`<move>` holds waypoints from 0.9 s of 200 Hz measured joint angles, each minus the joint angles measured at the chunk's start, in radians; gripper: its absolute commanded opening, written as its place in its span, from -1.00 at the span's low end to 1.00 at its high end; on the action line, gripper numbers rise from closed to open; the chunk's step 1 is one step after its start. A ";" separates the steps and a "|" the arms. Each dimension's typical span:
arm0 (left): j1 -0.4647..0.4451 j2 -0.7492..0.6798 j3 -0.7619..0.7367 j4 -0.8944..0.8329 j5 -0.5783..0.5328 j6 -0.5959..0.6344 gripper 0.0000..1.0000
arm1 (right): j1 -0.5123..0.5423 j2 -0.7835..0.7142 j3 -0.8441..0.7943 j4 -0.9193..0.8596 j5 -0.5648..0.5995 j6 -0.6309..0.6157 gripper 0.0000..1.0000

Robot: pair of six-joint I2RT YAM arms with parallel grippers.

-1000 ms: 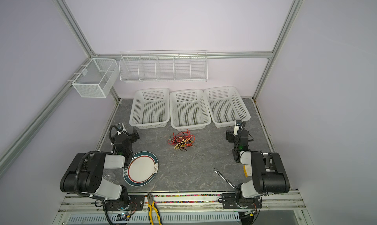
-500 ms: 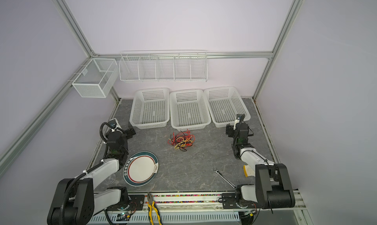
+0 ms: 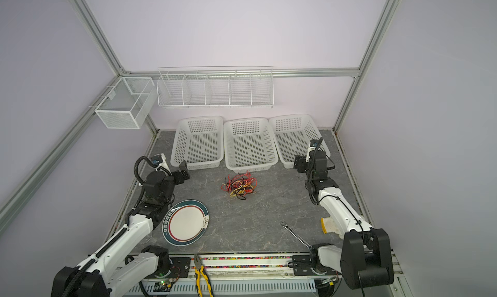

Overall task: Untangle the cables
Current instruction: 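Move both grippers forward toward the tangled wire pile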

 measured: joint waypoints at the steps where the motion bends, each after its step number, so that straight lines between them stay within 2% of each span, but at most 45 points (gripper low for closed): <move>1: -0.003 -0.001 0.000 -0.004 0.002 -0.004 0.99 | 0.001 0.000 0.002 -0.002 -0.004 0.002 0.76; 51: -0.127 -0.032 0.014 -0.099 0.043 -0.107 0.99 | 0.063 0.014 0.115 -0.130 -0.166 0.041 0.85; 83: -0.269 -0.019 0.026 -0.097 0.043 -0.145 0.99 | 0.158 0.048 0.180 -0.171 -0.246 0.047 1.00; 133: -0.498 0.118 0.027 0.024 -0.007 -0.156 0.99 | 0.300 0.163 0.190 -0.205 -0.332 0.071 0.68; 180: -0.600 0.291 0.066 0.082 -0.034 -0.155 0.99 | 0.371 0.284 0.177 -0.196 -0.394 0.103 0.45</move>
